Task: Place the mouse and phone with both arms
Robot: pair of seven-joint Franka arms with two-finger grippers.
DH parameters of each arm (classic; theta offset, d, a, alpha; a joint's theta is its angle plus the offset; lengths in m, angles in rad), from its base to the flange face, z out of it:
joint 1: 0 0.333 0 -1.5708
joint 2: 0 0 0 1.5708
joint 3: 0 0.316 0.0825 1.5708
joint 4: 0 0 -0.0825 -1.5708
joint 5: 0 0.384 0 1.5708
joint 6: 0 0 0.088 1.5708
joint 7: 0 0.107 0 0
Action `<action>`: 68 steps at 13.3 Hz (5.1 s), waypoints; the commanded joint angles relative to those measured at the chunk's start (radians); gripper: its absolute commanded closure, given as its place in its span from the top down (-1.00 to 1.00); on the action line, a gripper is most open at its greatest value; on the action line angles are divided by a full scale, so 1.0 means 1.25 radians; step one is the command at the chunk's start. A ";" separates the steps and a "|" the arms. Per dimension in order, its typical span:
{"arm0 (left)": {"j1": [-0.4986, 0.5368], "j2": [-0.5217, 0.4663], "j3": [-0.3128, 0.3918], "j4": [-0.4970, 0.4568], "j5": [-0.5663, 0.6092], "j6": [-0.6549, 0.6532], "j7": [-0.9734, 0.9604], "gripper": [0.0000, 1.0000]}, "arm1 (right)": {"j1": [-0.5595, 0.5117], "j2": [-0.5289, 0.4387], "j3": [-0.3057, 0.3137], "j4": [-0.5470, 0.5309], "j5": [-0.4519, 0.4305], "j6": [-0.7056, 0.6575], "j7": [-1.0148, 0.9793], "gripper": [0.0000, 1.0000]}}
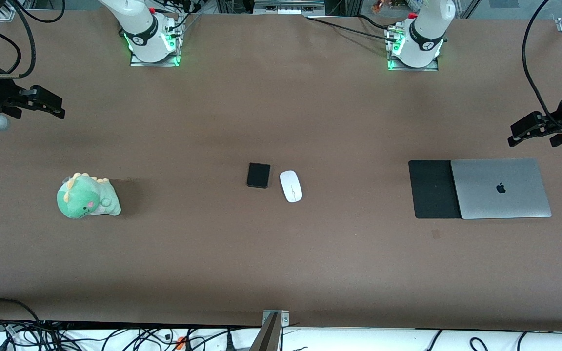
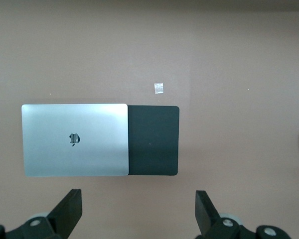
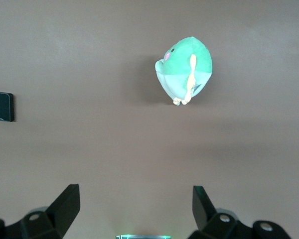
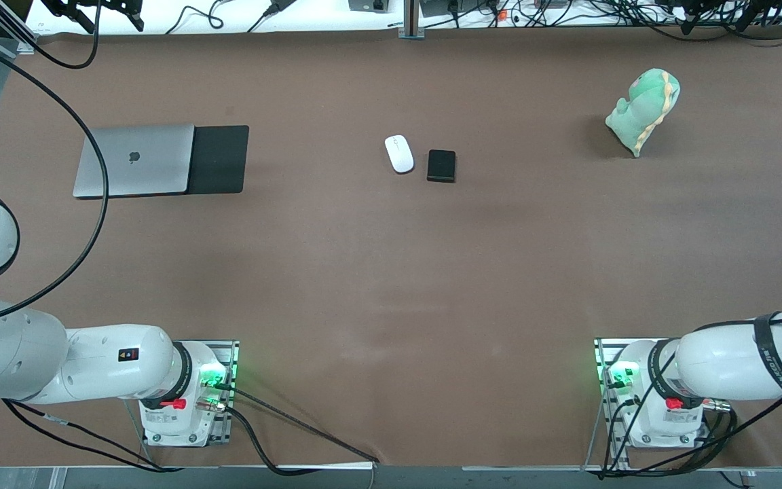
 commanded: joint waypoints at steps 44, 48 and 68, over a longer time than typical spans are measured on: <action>0.016 0.052 -0.012 0.058 -0.048 -0.079 -0.014 1.00 | -0.001 -0.004 -0.002 -0.001 0.009 -0.010 0.000 1.00; -0.011 0.084 -0.052 0.063 -0.051 -0.068 -0.086 1.00 | 0.000 -0.002 0.001 -0.001 0.009 -0.009 0.000 1.00; -0.407 0.590 -0.181 0.256 0.132 0.276 -0.863 1.00 | 0.000 -0.001 0.002 -0.001 0.009 -0.009 0.000 1.00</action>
